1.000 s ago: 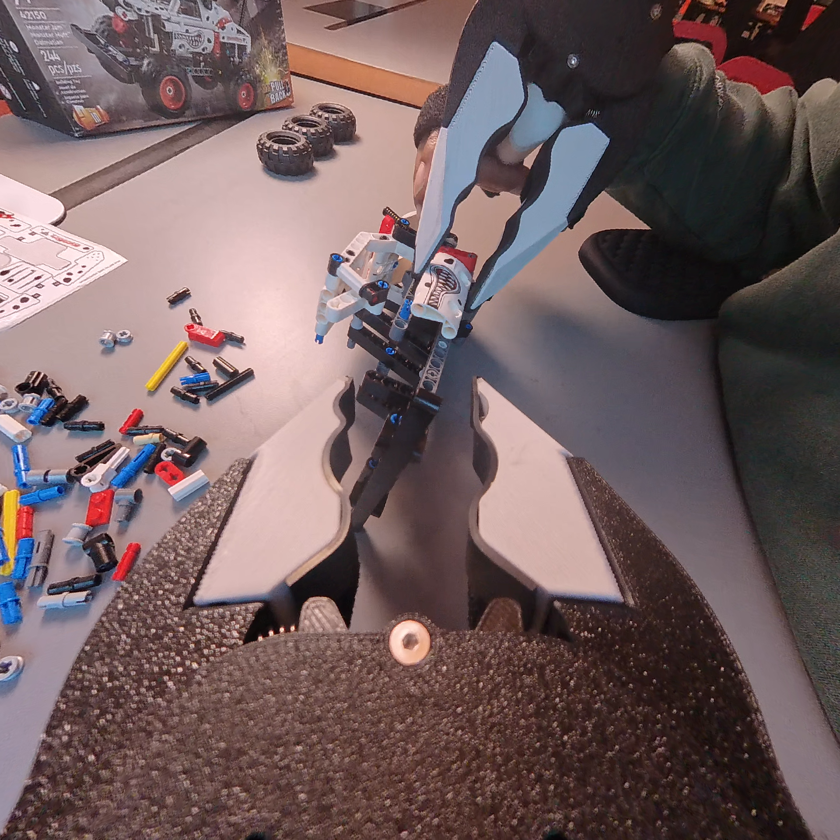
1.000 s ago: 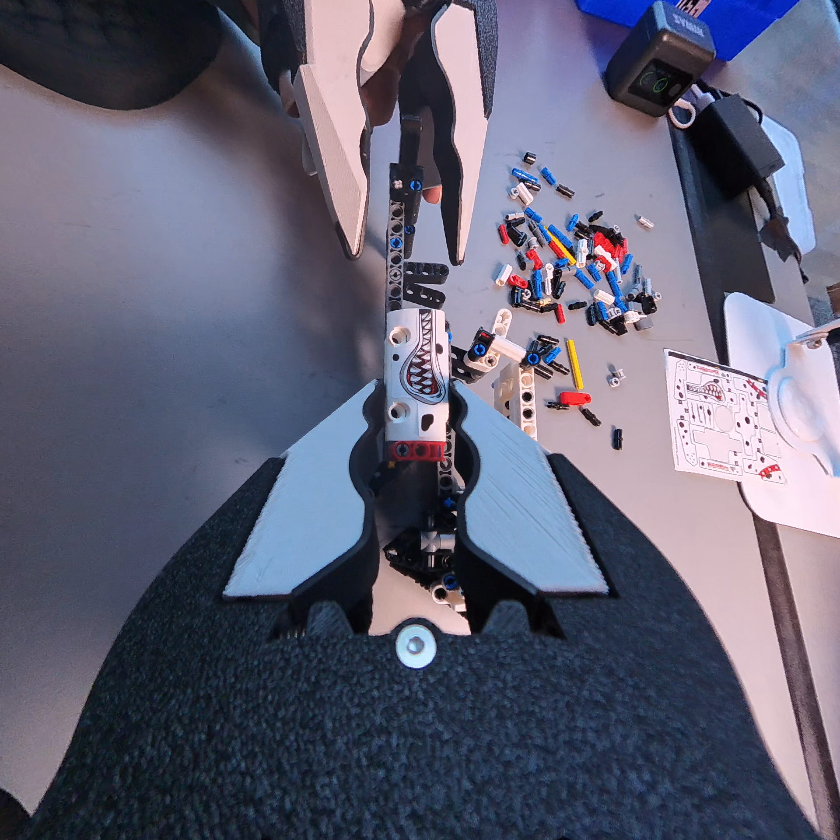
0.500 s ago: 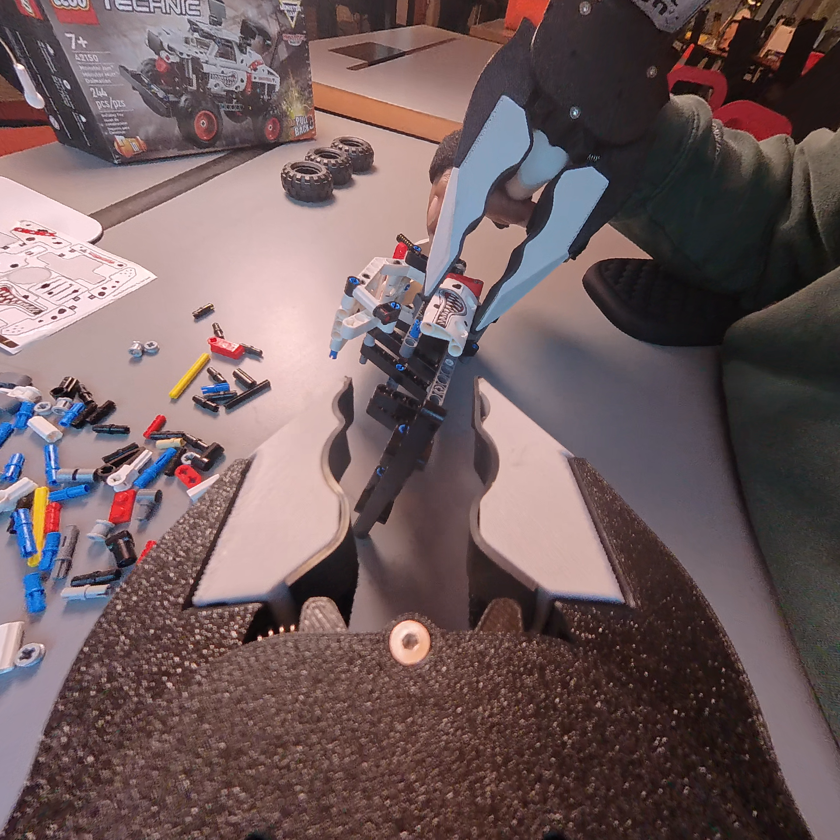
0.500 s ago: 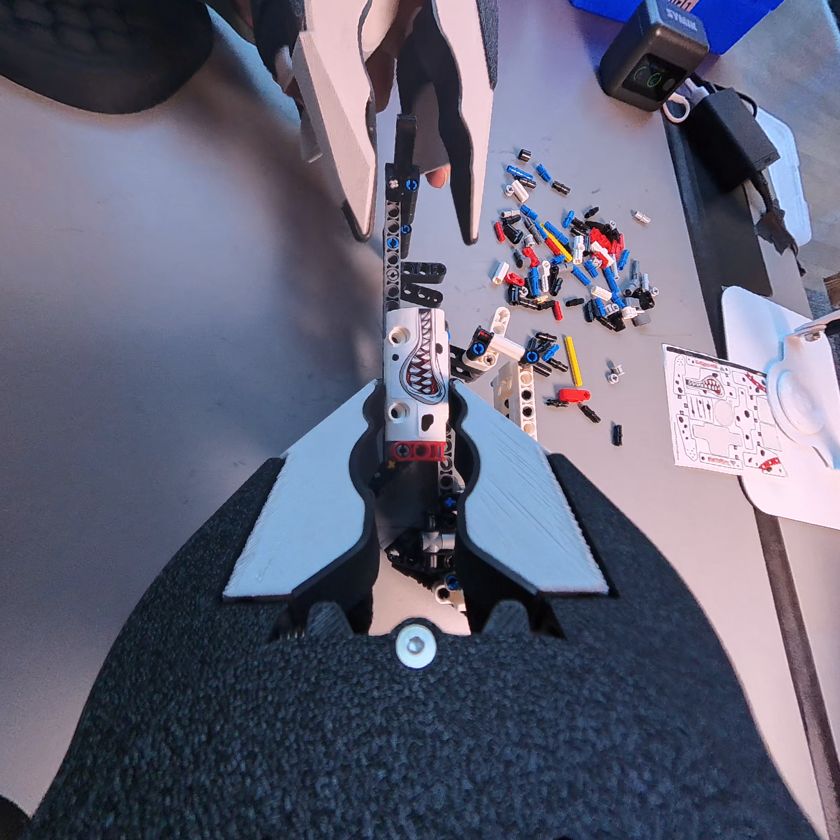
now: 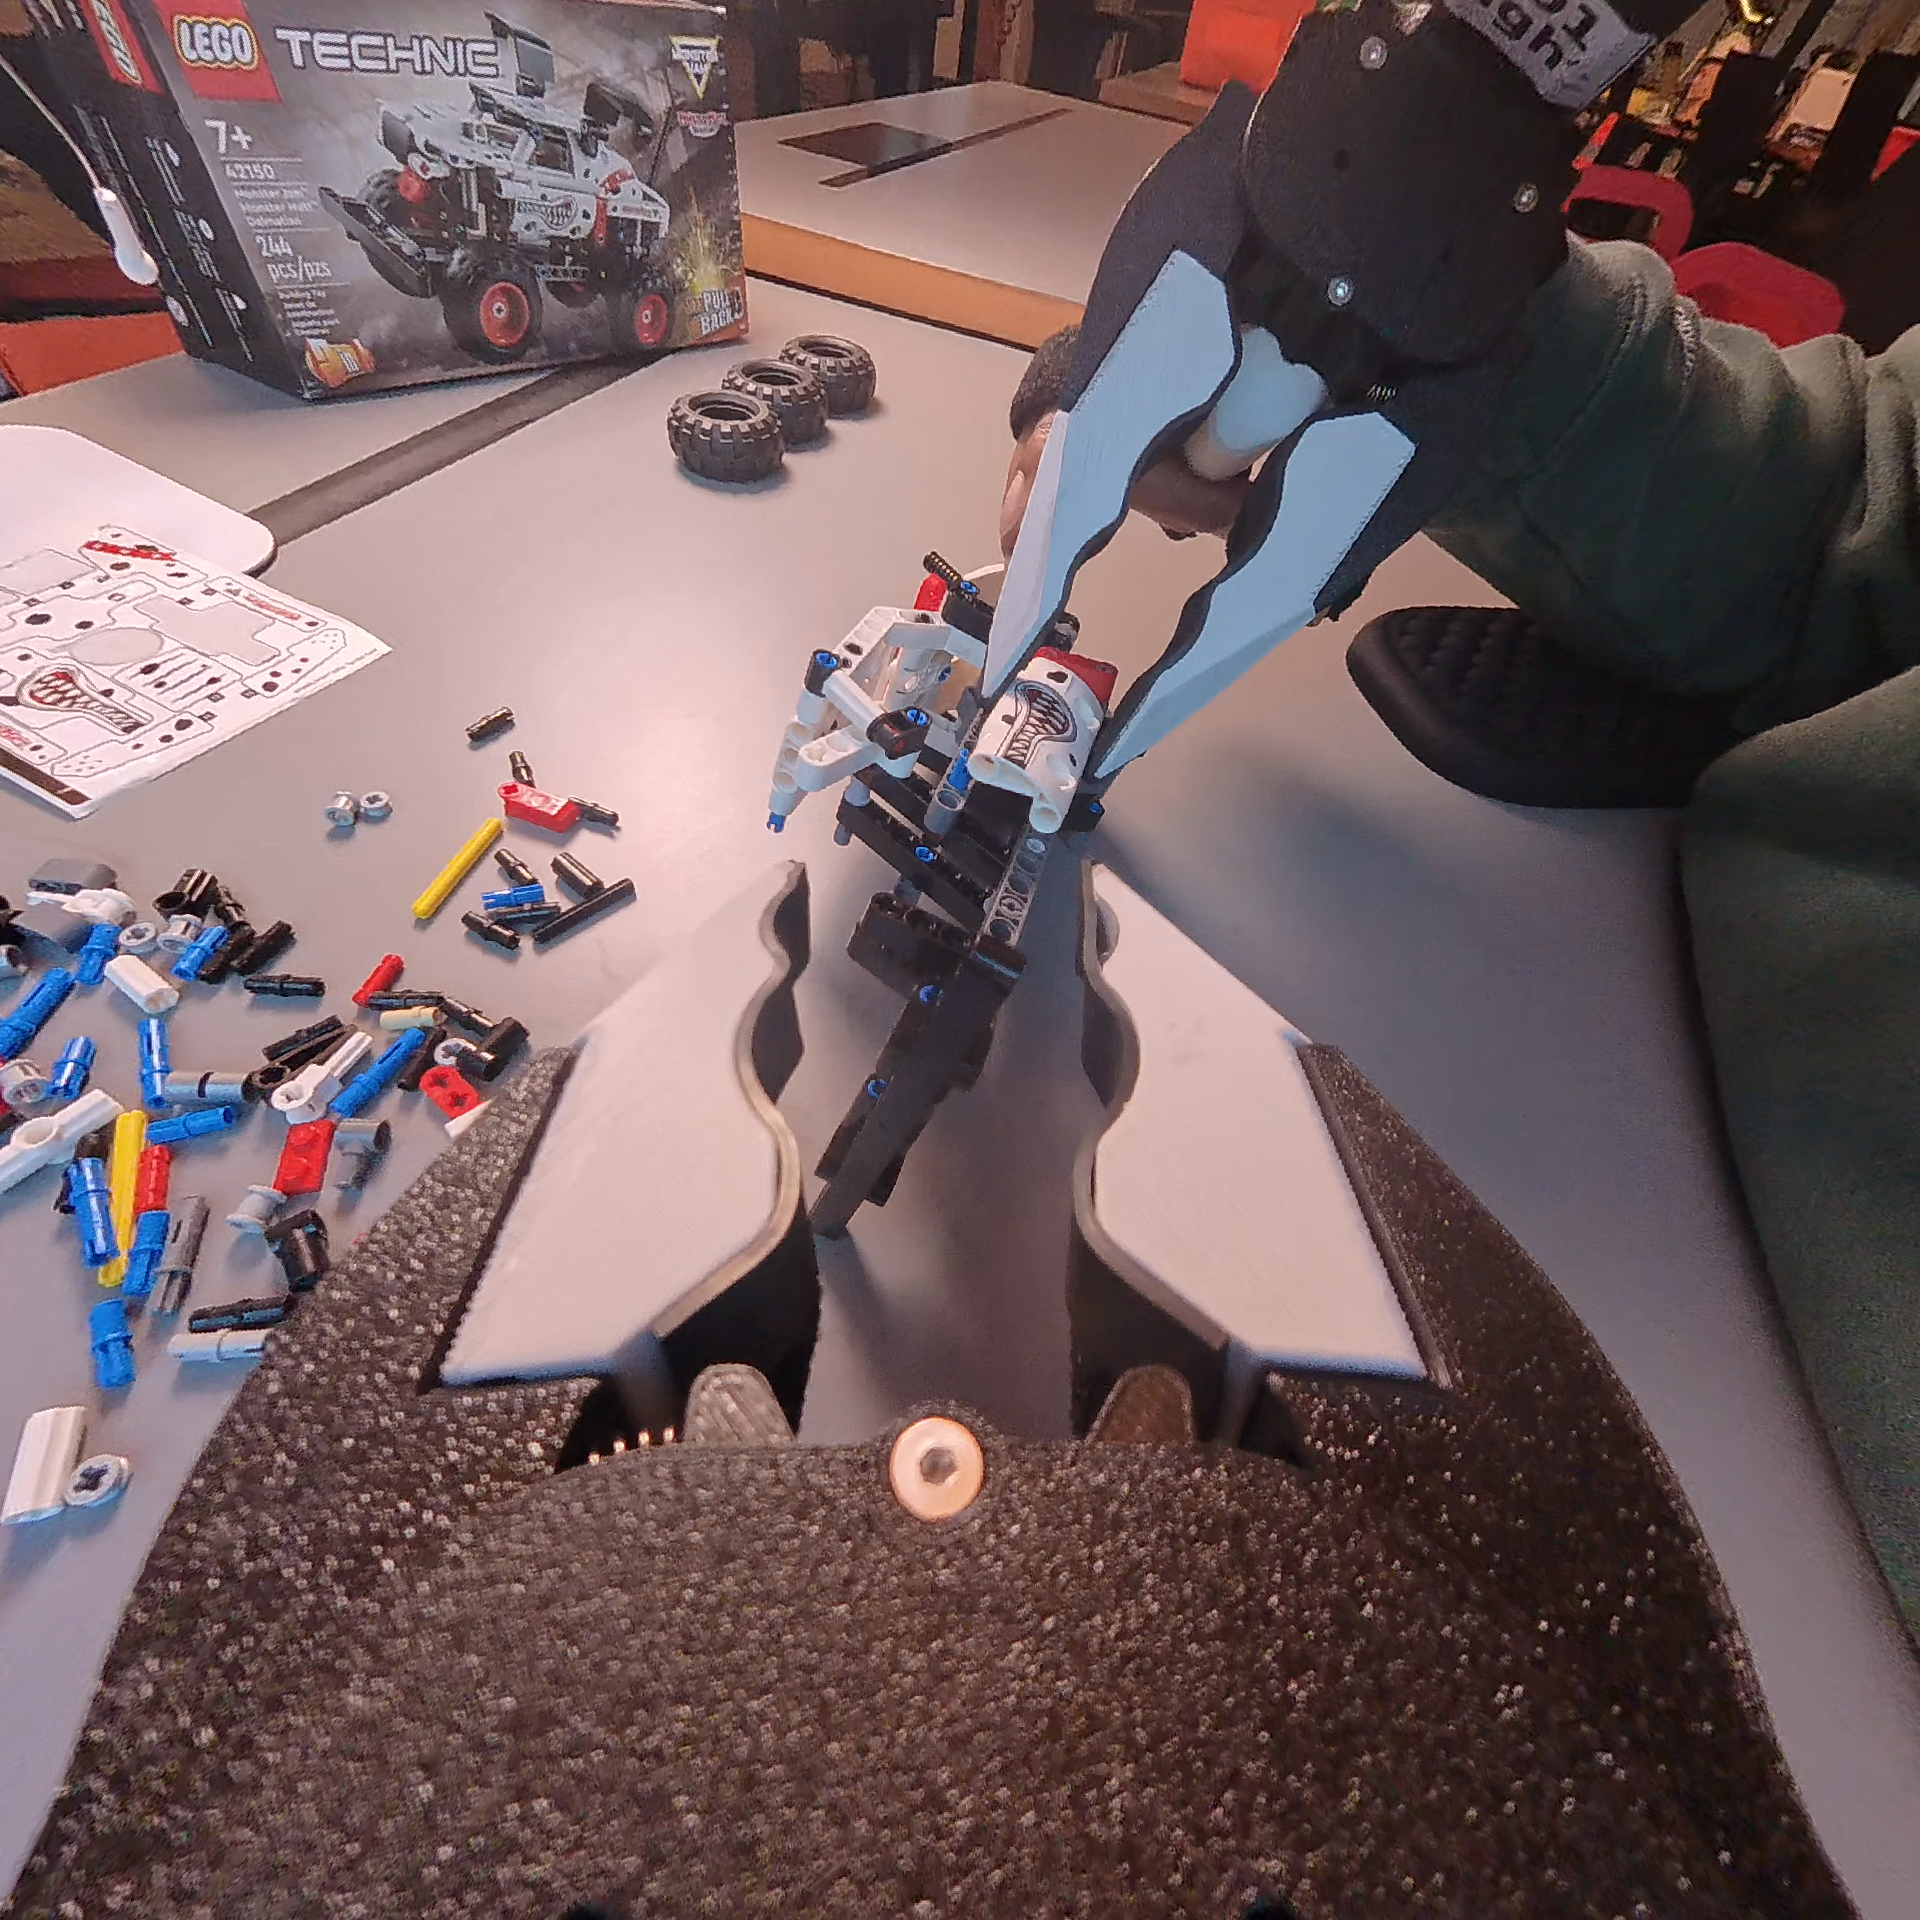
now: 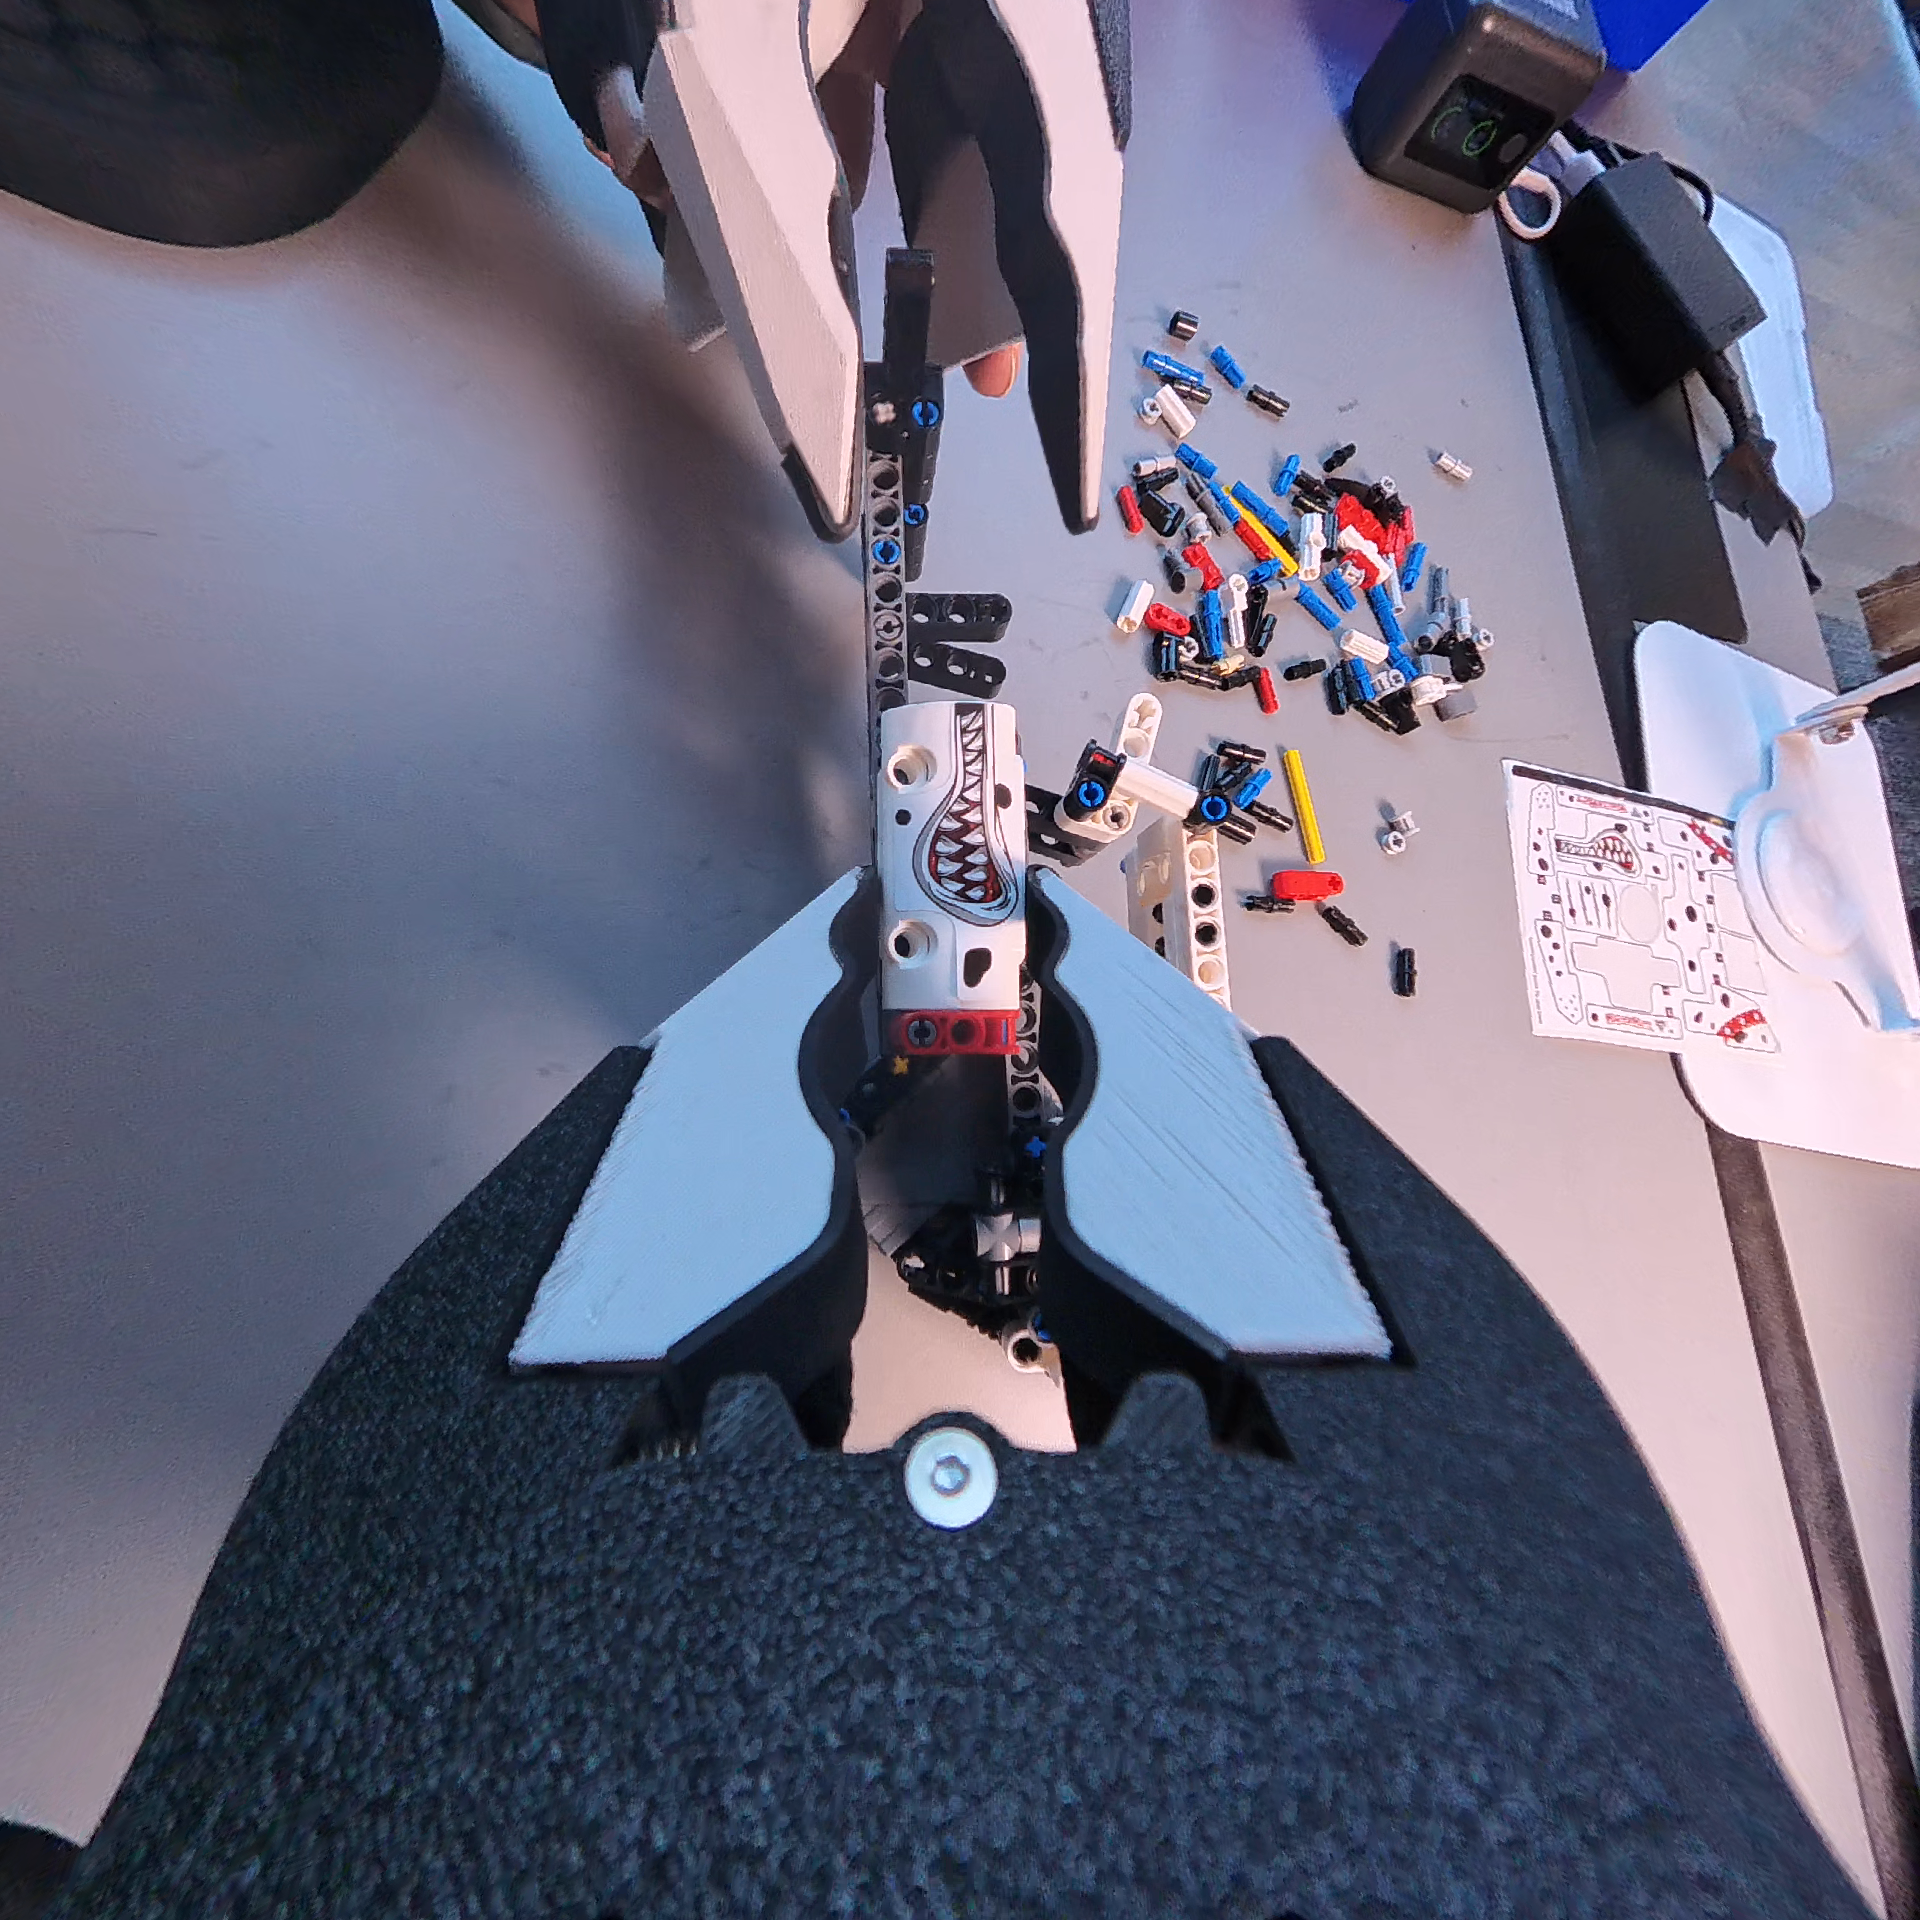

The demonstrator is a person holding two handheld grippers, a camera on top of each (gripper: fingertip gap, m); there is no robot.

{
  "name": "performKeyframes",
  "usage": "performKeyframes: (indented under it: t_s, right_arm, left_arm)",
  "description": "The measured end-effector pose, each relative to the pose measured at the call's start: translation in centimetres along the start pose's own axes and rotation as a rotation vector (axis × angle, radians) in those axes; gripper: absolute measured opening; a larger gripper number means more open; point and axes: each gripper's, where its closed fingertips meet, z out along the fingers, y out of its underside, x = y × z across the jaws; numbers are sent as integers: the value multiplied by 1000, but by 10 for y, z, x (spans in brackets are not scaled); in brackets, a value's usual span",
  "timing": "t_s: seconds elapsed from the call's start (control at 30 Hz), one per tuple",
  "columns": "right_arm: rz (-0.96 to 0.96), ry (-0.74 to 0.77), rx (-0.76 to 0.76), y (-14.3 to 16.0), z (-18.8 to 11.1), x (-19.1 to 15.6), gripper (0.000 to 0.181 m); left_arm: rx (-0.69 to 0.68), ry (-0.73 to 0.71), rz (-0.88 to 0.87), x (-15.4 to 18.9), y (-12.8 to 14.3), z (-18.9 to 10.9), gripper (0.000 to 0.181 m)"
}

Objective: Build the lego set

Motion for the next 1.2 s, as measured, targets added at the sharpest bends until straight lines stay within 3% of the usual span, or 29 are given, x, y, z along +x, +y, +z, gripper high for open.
performKeyframes:
  t_s: [0.67, 0.77, 0.83, 0.97, 1.07, 1.2]
  right_arm:
    - [-21, 36, 63, -3, -7, 4, 27]
    - [64, -100, 180, -23, -31, -14, 27]
    - [54, -204, 105, -14, -34, -38, 27]
    - [-31, -200, -161, 36, -2, -62, 28]
    - [-15, -213, -211, 51, 10, -70, 28]
    - [-16, -297, -186, 38, -11, -75, 43]
  left_arm:
    - [-100, -5, 37, 3, 19, 11, 36]
    - [-76, 5, 43, 3, 15, 8, 43]
    - [0, 32, 32, 6, 2, 2, 53]
    - [173, 20, -1, -1, -28, -16, 63]
    - [224, -49, -17, -14, -37, -26, 63]
    - [231, -115, -22, -24, -39, -31, 62]
